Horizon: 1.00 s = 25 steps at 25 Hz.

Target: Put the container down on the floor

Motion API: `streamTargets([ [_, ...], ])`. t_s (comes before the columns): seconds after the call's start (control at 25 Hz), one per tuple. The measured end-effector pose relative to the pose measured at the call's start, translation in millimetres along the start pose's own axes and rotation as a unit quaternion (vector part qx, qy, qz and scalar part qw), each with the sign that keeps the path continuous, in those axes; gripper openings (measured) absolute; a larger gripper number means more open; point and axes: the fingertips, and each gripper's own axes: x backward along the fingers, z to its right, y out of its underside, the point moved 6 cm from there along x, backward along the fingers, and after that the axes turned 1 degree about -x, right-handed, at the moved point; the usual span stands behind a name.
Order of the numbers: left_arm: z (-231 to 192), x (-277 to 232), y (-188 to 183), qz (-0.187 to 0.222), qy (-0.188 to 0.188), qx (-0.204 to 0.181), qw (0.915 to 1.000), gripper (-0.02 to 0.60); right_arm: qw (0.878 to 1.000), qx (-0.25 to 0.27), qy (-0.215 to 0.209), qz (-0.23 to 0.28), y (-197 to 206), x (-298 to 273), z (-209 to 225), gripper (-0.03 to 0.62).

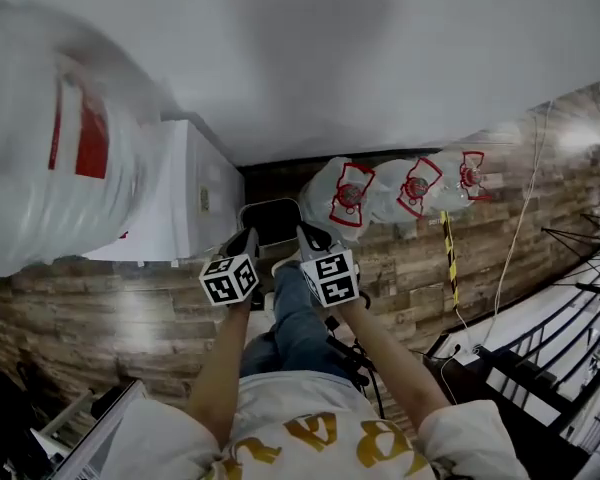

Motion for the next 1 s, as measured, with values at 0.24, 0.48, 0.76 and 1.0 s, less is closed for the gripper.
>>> streamTargets([
  [0.24, 24, 35, -42, 0.047, 0.01, -0.032, 0.9983, 0.0, 0.999, 0.01, 0.001, 0.041, -36, 39, -14, 0.028],
  [0.48, 46, 83, -72, 0.114, 0.014, -0.087, 0.9896, 0.0, 0.995, 0.047, 0.025, 0.08, -66, 66, -28, 0.028],
  [0.76, 63, 128, -97, 0.168, 0.023, -0.079, 0.9823, 0.0, 0.99, 0.065, 0.053, 0.112, -87, 106, -39, 0.028],
  [1.0, 73, 155, -106, 0.185, 0.019, -0.103, 0.9772, 0.0, 0.985, 0.046, 0.071, 0.148, -96, 141, -48, 0.028],
])
